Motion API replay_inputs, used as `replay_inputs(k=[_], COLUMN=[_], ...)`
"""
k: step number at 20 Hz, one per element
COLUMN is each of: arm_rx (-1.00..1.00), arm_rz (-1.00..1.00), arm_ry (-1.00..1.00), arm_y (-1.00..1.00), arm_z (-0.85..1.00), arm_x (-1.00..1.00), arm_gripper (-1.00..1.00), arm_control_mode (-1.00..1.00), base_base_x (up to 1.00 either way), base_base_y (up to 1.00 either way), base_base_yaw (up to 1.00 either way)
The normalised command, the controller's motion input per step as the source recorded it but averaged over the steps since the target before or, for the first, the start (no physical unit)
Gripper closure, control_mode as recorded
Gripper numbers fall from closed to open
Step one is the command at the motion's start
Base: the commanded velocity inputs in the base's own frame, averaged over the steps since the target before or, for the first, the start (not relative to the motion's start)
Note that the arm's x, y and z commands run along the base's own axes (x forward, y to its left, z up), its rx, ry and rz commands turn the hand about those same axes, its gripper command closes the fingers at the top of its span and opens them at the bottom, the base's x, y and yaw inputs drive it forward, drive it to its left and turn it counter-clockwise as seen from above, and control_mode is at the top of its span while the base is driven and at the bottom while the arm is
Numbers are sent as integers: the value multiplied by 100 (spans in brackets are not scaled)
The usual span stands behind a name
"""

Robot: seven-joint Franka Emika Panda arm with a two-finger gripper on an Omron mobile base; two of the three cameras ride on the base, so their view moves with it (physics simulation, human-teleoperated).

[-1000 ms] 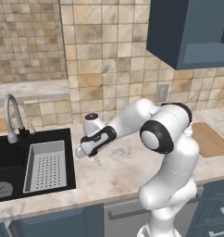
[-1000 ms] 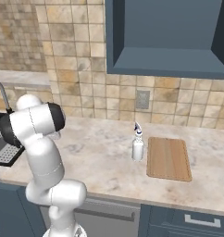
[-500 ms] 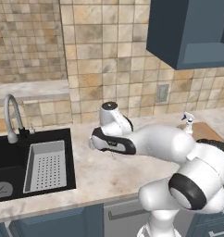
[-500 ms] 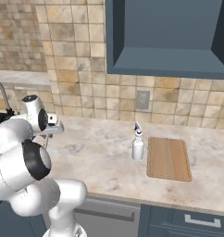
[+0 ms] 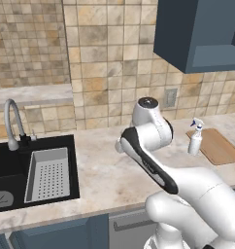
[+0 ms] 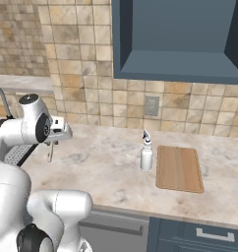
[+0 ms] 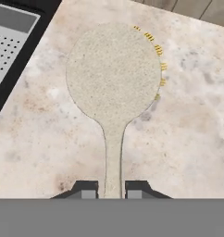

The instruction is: Grab the spray bottle from the cabinet, then place it next to the cutting board for sanitizing. Then grab the dish brush from the countertop next to the sink and place it next to the cutting board.

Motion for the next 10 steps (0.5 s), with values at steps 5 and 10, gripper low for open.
replay_inputs(k=[5, 10], arm_rx=[-5, -8], arm_rz=[0, 0], arm_ry=[-4, 0], arm_y=[-86, -93], arm_z=[62, 28], arm_x=[-50, -28], arm_gripper=[100, 100], arm_control_mode=[-100, -100], base_base_x=[0, 0], base_base_y=[0, 0], base_base_yaw=[0, 0])
